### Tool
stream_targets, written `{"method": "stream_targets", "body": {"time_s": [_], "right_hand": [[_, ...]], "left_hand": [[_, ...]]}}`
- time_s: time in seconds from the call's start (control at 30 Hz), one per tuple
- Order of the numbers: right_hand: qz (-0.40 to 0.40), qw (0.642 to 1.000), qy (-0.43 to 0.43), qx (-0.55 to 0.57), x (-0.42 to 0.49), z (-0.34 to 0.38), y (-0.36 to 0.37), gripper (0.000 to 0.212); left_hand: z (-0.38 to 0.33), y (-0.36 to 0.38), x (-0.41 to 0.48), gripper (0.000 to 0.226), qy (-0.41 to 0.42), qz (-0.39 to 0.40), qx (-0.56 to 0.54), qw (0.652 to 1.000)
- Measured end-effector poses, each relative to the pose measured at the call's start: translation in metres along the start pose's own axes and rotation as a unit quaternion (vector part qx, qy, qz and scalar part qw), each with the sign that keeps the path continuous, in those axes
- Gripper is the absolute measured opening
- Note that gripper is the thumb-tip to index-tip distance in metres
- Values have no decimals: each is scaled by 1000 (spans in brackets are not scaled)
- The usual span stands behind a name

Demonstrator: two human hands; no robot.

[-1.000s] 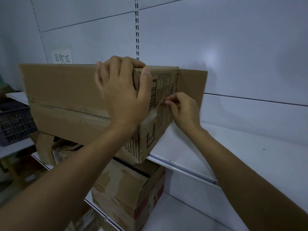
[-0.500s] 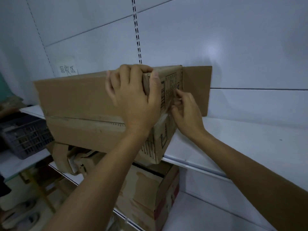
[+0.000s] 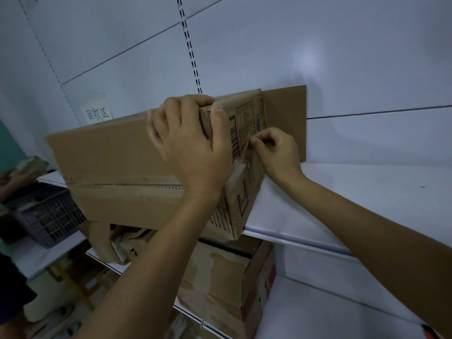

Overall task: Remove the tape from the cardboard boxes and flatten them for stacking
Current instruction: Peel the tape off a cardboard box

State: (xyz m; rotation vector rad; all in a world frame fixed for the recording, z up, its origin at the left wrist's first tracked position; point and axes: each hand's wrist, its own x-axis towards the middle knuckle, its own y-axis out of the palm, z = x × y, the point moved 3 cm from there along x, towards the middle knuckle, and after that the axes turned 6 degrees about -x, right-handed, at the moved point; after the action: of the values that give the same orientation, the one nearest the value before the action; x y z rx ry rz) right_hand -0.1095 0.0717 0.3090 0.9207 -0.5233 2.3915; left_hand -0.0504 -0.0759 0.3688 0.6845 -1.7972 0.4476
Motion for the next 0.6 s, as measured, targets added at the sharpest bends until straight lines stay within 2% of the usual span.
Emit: {"method": "stream_targets", "body": {"time_s": [0.13,0.2,0.27,0.37,0.43,0.5,0.57,0.6], "right_hand": [[15,999,-47,12,-15,6,5,19],[22,992,25,120,-18,2,3,21],[22,966,135,219,-14,-6,-2,26],[61,948,231,211,-15,-17,-1,43],[57,966,206,144,-16,-22,3,36],[33,985,145,86,-14,-20,2,12],[37,996,76,43,-13,-17,2,45],[50,998,35,16,-14,-14,3,53]], "left_hand": [[1,0,0,33,8,4,-5,1000],[1,0,0,32,10,4,-1,1000],[1,0,0,32,10,2,1,1000],[1,0,-1,32,7,0,0,1000],[1,0,-1,32,7,-2,1,1000],[1,1,-1,32,8,0,-1,1000],[2,1,-1,31,7,1,-4,1000],[2,1,-1,31,6,0,-5,1000]]}}
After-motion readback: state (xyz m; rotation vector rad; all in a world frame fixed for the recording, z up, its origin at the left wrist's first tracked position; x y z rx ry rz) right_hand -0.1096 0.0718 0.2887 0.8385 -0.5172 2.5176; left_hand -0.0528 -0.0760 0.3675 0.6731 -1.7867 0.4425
